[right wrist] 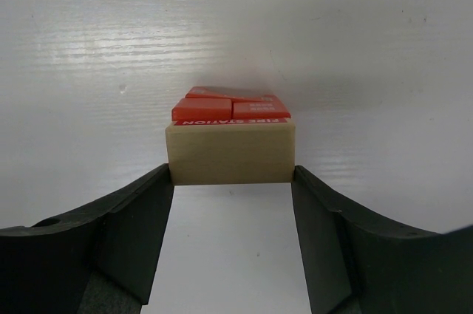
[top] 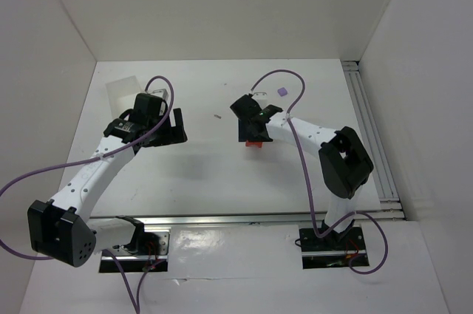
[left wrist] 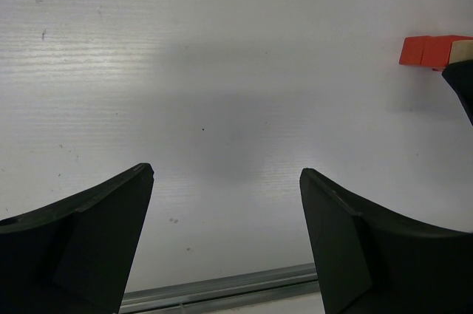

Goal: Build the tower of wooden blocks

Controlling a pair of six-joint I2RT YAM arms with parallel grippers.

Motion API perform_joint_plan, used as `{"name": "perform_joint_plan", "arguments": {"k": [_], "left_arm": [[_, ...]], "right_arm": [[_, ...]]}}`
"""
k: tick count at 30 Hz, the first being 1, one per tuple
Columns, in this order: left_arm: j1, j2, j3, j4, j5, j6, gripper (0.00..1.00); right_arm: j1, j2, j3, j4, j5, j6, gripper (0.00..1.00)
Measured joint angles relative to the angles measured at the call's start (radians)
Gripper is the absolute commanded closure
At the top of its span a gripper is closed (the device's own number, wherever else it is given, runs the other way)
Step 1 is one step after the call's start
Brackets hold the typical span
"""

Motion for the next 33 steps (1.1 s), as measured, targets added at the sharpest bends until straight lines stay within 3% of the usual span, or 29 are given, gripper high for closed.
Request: {"name": "perform_joint_plan", "arguments": {"k": [5, 8, 13, 20, 26, 33], "left_arm": [[0.0, 0.0, 0.0, 0.0, 0.0, 0.0, 0.07], [0.0, 0.0, 0.0, 0.0, 0.0, 0.0, 0.07], [0.0, -0.004, -0.006, 0.0, 0.0, 0.0, 0.07], [0.0, -0.012, -0.011, 0.0, 0.0, 0.0, 0.07], [0.0, -0.013, -0.013, 0.002, 0.0, 0.0, 0.07], [0.0, -0.013, -0.018, 0.001, 0.0, 0.0, 0.07]], "right_arm": [[0.002, 0.0, 0.002, -0.006, 0.001, 0.013, 0.29], [0.002, 0.0, 0.01, -0.01, 0.002, 0.02, 0.15], [0.002, 0.002, 0.018, -0.014, 0.005, 0.028, 0.07], [0.002, 0.013, 0.034, -0.018, 0.008, 0.028, 0.07], [0.002, 0.027, 0.045, -0.022, 0.018, 0.032, 0.2], [0.002, 0.031, 0.052, -0.026, 0.022, 0.039, 0.24]]}}
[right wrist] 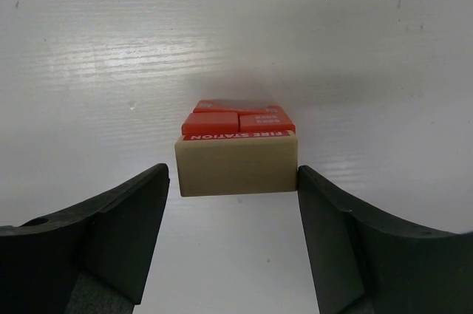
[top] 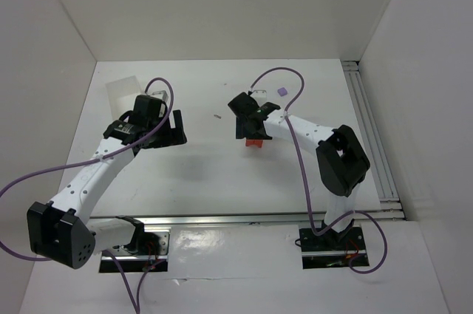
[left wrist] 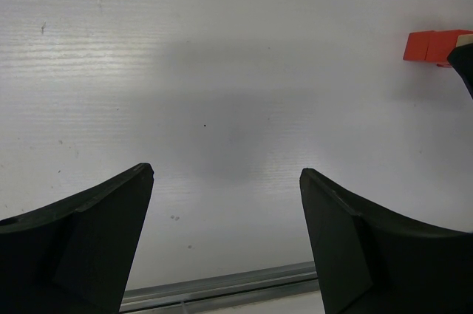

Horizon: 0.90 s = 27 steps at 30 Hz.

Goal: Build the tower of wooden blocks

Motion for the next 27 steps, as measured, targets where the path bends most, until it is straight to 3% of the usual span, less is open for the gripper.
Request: {"name": "perform_joint_plan", "arguments": {"k": [10, 13, 27], "left_arm": [[0.0, 0.0, 0.0, 0.0, 0.0, 0.0, 0.07], [0.0, 0.0, 0.0, 0.0, 0.0, 0.0, 0.07], [0.0, 0.0, 0.0, 0.0, 0.008, 0.0, 0.07]], "right_arm": [[0.0, 0.0, 0.011, -0.008, 0.013, 0.0, 0.27], [0.0, 0.0, 0.016, -0.009, 0.014, 0.005, 0.21], [0.0, 0.001, 0.02, -0.019, 0.037, 0.019, 0.21]]}}
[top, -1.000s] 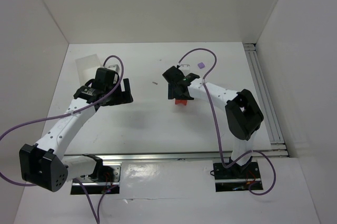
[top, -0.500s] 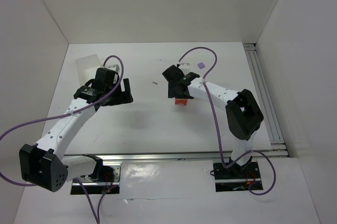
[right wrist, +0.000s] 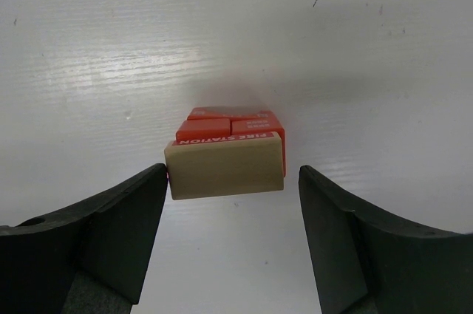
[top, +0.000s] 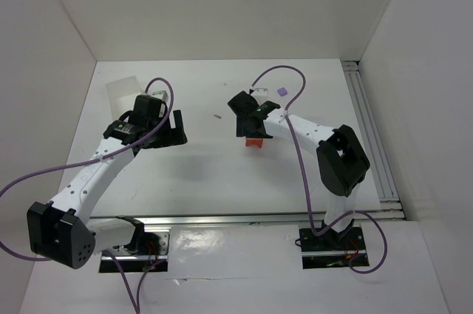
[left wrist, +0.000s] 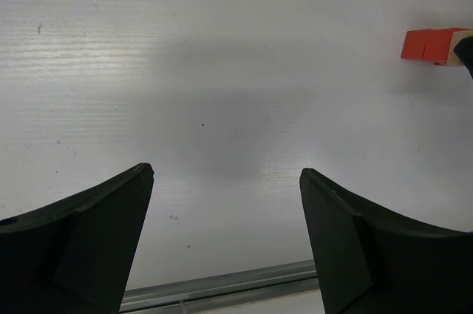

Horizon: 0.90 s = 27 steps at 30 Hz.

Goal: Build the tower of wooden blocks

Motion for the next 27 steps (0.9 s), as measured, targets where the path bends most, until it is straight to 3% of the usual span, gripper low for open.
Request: {"name": "perform_joint_plan", "arguments": {"k": [17, 27], "left_arm": [[0.0, 0.0, 0.0, 0.0, 0.0, 0.0, 0.08], [0.0, 0.0, 0.0, 0.0, 0.0, 0.0, 0.08]], "right_arm": [[0.0, 0.016, 0.001, -0.008, 0.004, 0.003, 0.2], [0.0, 0.029, 0.016, -0.012, 0.008, 0.003, 0.32]]}}
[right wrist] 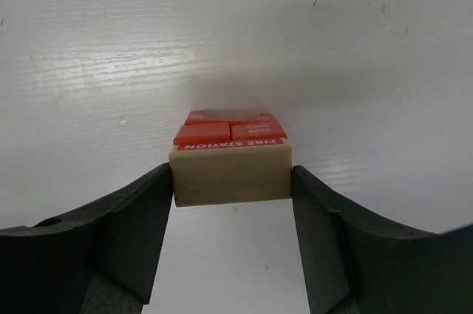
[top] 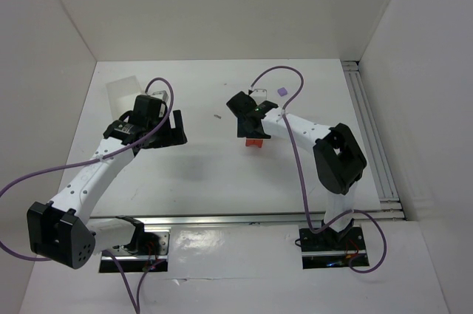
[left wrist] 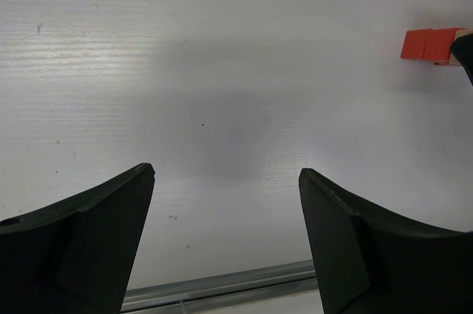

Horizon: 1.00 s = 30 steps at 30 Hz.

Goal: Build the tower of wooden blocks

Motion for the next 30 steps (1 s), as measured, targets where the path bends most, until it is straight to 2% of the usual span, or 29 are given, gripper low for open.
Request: {"name": "perform_joint_plan", "arguments": {"k": [12, 16, 17, 22, 24, 30], "left_arm": [[0.0, 0.0, 0.0, 0.0, 0.0, 0.0, 0.08], [0.0, 0.0, 0.0, 0.003, 0.0, 0.0, 0.08], [0.0, 0.0, 0.0, 0.004, 0.002, 0.0, 0.08], [0.0, 0.0, 0.0, 0.007, 0.011, 0.0, 0.08], [0.0, 0.0, 0.0, 0.007, 0.011, 0.0, 0.08], [0.0, 0.0, 0.0, 0.007, 0.013, 0.0, 0.08]], "right_arm": [[0.0, 0.0, 0.001, 0.0, 0.002, 0.003, 0.32], [0.0, 0.0, 0.001, 0.0, 0.001, 0.004, 0.21], [0.0, 0.0, 0.001, 0.0, 0.002, 0.005, 0.16], [0.0, 0.001, 0.005, -0.003, 0.002, 0.009, 0.04], [0.0, 0.003, 0.014, -0.006, 0.001, 0.008, 0.01], [-0.007, 0.023, 0.123, -0.022, 0.012, -0.009, 0.01]]}}
